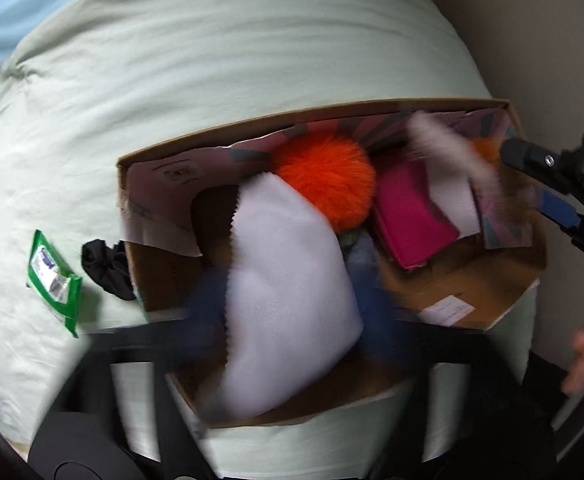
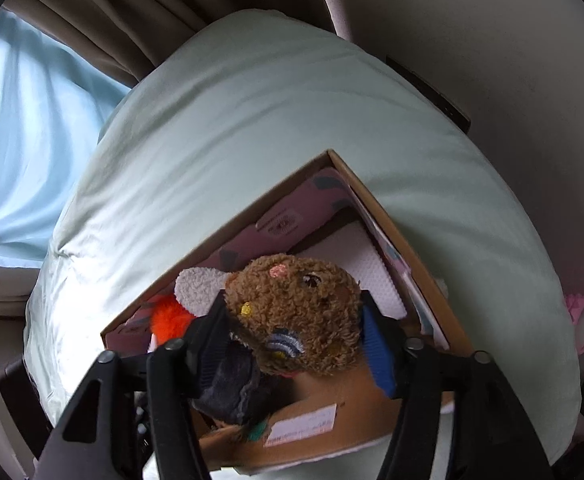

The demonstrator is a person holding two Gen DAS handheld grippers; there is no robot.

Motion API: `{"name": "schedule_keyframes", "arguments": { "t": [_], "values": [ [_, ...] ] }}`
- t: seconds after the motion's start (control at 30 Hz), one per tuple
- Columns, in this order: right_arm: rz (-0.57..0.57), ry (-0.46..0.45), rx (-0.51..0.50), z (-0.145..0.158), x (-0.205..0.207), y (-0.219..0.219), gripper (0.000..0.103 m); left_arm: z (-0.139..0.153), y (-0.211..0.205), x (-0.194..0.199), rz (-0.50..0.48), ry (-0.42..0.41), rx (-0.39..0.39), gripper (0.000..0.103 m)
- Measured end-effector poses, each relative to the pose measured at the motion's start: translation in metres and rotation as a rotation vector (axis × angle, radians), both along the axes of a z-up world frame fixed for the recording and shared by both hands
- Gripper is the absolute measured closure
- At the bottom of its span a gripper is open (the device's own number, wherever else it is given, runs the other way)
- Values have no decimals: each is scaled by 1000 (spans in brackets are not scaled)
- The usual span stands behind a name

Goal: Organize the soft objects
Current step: 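Open both tools to drop the cloth and plush into the box, then withdraw both tools from the box toward the wipes pack and scrunchie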

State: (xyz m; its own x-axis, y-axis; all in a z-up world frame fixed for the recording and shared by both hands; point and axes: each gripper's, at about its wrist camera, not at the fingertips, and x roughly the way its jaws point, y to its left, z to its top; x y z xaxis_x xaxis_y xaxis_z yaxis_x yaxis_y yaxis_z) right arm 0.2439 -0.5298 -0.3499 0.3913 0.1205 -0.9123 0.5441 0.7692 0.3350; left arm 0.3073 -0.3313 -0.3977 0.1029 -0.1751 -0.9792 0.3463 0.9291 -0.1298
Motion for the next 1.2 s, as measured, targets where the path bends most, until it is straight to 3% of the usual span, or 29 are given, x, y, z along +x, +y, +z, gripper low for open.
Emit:
{"name": "schedule_keyframes", "arguments": {
  "t": [0.03, 0.07, 0.33, 0.5, 0.9, 1.2],
  "values": [
    [-1, -11, -13, 2, 0, 0, 13, 3, 1, -1, 4, -7, -16, 1],
    [1, -30, -24, 5, 0, -1, 0, 5, 1, -2, 4, 3, -41, 1],
    [46, -51, -64, 15, -11, 2, 0, 19, 1, -12, 3, -40, -13, 0],
    [75, -79, -90, 34, -23, 9, 0, 44, 8, -21, 10, -73, -15, 0],
    [174, -164, -137, 97, -62, 44, 0, 122, 54, -73, 75, -217, -27, 0],
    [273, -264, -228, 160, -97, 88, 0, 202, 127, -129, 190, -360, -37, 0]
  ]
}}
